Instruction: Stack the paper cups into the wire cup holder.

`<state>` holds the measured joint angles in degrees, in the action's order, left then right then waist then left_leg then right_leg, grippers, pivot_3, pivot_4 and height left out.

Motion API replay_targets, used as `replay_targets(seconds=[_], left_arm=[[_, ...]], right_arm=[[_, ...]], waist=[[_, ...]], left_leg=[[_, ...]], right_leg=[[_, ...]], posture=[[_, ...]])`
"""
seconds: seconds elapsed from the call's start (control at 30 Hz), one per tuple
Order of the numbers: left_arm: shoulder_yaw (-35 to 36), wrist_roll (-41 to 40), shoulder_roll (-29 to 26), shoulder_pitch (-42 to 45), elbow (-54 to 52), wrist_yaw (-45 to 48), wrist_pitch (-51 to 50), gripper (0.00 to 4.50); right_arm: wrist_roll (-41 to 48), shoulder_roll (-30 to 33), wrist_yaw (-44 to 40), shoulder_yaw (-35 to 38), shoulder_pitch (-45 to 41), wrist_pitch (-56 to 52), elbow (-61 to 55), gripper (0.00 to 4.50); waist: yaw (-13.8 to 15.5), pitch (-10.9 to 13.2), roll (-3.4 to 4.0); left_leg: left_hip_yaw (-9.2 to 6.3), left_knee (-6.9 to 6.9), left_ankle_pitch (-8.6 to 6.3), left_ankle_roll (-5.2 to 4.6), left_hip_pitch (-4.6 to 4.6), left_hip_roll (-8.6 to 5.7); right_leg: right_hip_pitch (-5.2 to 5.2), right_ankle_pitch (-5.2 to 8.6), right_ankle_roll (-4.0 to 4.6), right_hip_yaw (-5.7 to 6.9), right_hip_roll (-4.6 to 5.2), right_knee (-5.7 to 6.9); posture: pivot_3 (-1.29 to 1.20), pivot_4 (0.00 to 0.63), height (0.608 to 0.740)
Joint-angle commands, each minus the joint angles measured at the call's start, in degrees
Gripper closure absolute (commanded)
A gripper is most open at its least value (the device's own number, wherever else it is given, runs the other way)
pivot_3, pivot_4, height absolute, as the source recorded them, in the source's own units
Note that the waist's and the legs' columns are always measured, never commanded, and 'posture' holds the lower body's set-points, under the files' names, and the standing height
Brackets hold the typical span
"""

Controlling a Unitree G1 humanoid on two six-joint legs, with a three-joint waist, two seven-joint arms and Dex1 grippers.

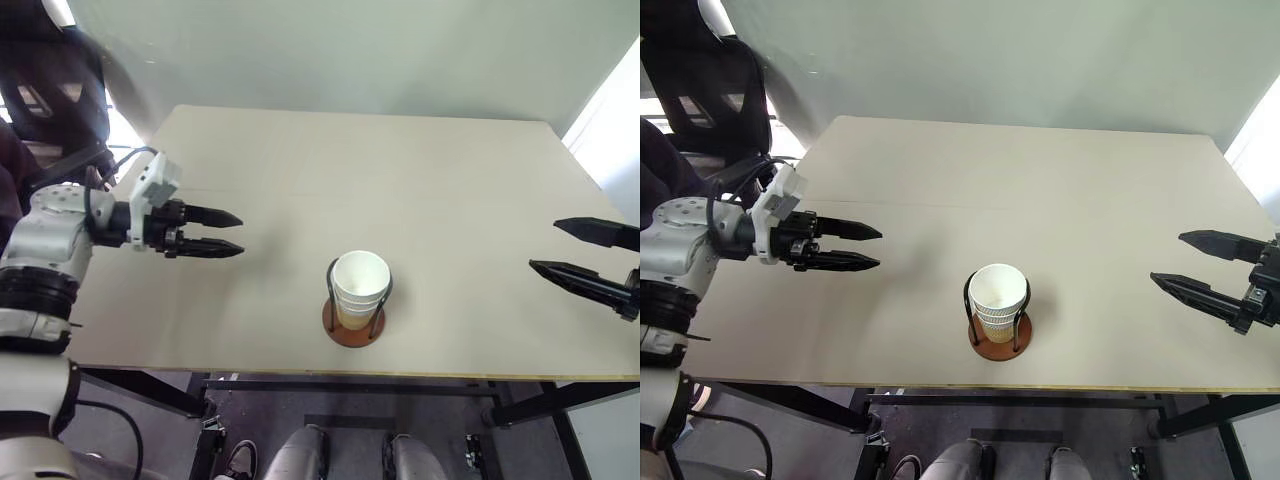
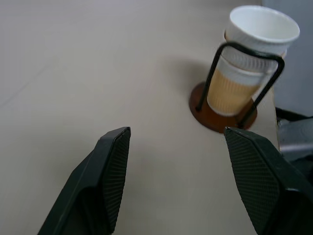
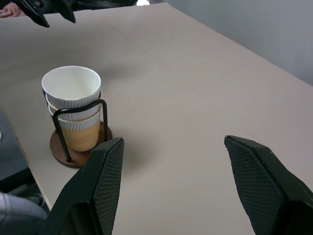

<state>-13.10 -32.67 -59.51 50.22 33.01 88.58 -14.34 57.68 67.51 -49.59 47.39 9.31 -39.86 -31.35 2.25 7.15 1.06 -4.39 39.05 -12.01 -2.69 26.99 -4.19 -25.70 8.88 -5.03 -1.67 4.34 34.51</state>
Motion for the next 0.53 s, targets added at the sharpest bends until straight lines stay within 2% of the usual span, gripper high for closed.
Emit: replay_targets(seconds=[0.03,0.33,0.53], left_arm=[[4.7,1.8,-0.6,-2.0,-4.0,-0.5,-1.4,1.24],[8.2,5.1,2.9,-4.6,-7.4,-1.3,-2.5,1.24],[9.0,6.4,4.3,-3.8,-7.6,-0.1,-3.2,1.24]], right_arm=[[-2.1,0.7,-2.6,-0.8,-2.3,0.7,1.3,1.14],[-2.9,0.2,-3.1,-3.2,-6.1,-1.5,1.2,1.14],[-3.5,-0.3,-3.6,-2.2,-6.3,-3.0,0.8,1.14]], waist=[[0.0,0.0,0.0],[-0.4,0.0,0.0],[-0.6,0.0,0.0]], left_leg=[[-0.03,0.02,0.01,0.01,-0.03,0.0],[-0.13,-0.04,0.1,-0.12,-0.14,0.11],[-0.13,-0.06,0.14,-0.12,-0.13,0.12]], right_leg=[[0.0,0.01,0.03,-0.01,0.01,0.1],[-0.14,-0.28,0.61,0.05,-0.05,0.45],[-0.15,-0.31,0.64,0.04,-0.06,0.43]], posture=[[0.0,0.15,0.74],[0.0,0.15,0.74],[0.0,0.15,0.74]])
